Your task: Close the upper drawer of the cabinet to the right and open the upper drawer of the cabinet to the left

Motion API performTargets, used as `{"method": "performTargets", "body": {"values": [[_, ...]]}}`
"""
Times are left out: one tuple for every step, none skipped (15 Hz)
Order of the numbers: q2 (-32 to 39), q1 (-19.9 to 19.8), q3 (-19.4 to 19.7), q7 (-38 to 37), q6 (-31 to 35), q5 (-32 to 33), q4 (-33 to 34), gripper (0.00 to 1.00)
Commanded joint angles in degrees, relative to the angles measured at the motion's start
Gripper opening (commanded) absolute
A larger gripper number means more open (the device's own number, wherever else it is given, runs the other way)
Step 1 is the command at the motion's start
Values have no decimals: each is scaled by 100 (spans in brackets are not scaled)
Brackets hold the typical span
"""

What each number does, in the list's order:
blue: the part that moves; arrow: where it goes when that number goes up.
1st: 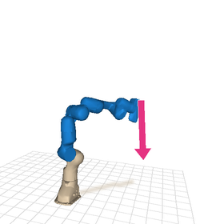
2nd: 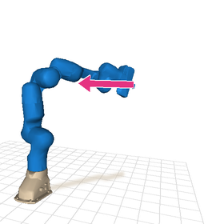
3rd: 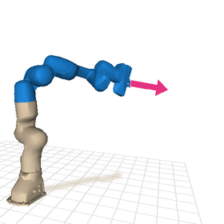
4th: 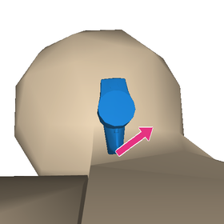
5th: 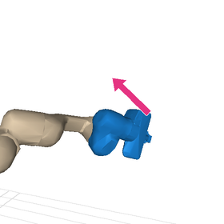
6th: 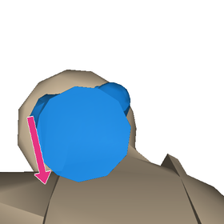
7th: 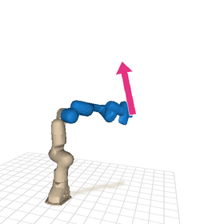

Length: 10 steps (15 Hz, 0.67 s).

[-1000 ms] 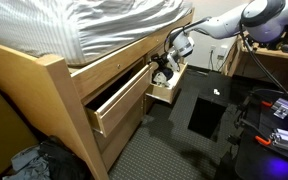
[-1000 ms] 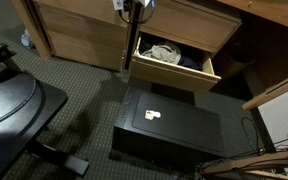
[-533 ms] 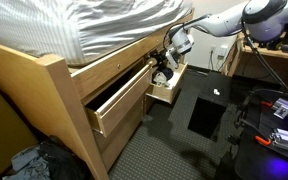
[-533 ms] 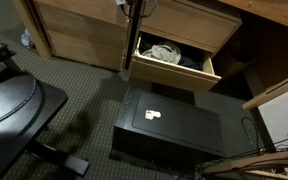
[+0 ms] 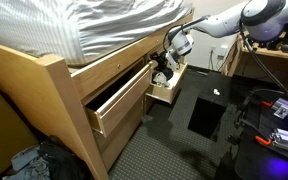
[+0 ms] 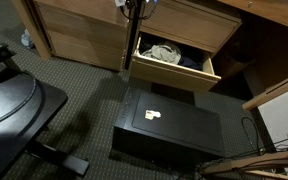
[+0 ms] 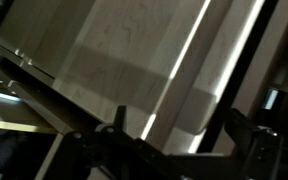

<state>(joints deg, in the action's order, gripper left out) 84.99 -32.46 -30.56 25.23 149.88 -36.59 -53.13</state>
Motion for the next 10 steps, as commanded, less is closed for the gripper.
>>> {"method": "performTargets", "body": {"values": [[-7,119,199,-267,41,75,43,100],[-20,202,287,-404,62,85,94,100],[-37,359,521,-403,-7,-137,208,100],[-40,382,541,-426,5,-130,212,100],[-40,388,552,-431,9,-126,211,100],[-40,387,555,-432,9,-125,212,100],[-40,386,558,-432,9,-125,216,100],[-63,384,555,-669,60,130,132,100],[-200,620,898,-1249,134,236,119,100],[-392,799,1169,-1805,210,322,16,100]]}}
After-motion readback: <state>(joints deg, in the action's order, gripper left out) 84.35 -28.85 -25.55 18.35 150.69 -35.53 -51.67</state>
